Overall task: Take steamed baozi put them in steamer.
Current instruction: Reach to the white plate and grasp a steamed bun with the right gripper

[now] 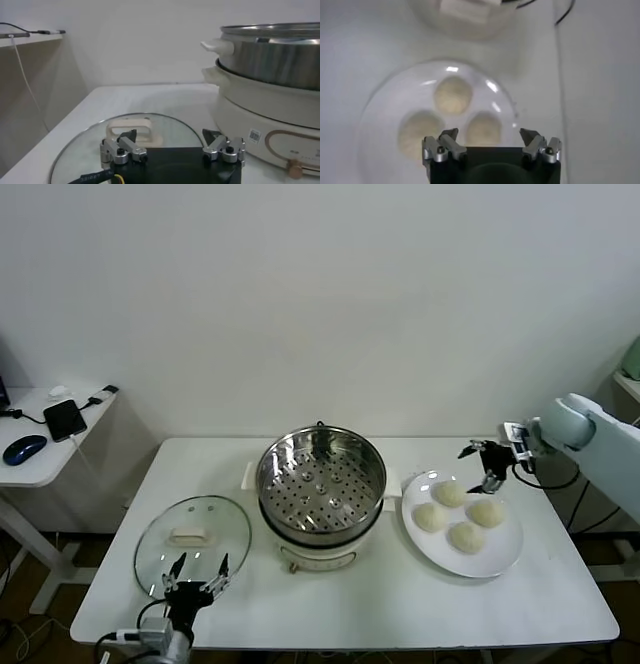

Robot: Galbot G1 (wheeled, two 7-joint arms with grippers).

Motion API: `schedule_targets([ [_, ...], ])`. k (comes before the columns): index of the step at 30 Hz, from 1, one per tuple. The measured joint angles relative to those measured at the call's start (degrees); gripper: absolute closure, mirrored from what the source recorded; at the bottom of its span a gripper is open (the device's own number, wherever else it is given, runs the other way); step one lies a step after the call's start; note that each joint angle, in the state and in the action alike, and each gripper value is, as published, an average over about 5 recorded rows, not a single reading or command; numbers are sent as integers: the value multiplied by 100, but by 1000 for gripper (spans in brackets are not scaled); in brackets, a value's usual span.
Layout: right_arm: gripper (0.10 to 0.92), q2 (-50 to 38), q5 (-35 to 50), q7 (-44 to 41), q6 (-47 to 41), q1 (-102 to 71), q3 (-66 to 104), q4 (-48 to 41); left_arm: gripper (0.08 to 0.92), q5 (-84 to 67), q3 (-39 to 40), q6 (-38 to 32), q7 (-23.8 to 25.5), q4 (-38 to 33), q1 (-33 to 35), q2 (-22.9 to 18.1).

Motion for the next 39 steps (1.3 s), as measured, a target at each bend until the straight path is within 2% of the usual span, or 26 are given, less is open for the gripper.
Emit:
schedule_targets([
  [12, 202, 1211, -198, -137, -84, 25, -489, -1514, 177, -4, -23, -49, 8, 137, -26, 5],
  [30, 203, 2113, -873, 27, 37, -614, 154, -2793, 177, 34, 34, -129, -8, 265, -20, 10],
  [33, 238, 2182, -979, 44, 49, -668, 286, -2904, 177, 51, 42, -140, -8, 269, -3, 10],
  [39, 376, 2207, -1069, 33, 61, -692, 457, -2976, 177, 92, 47, -144, -14, 236, 23, 0],
])
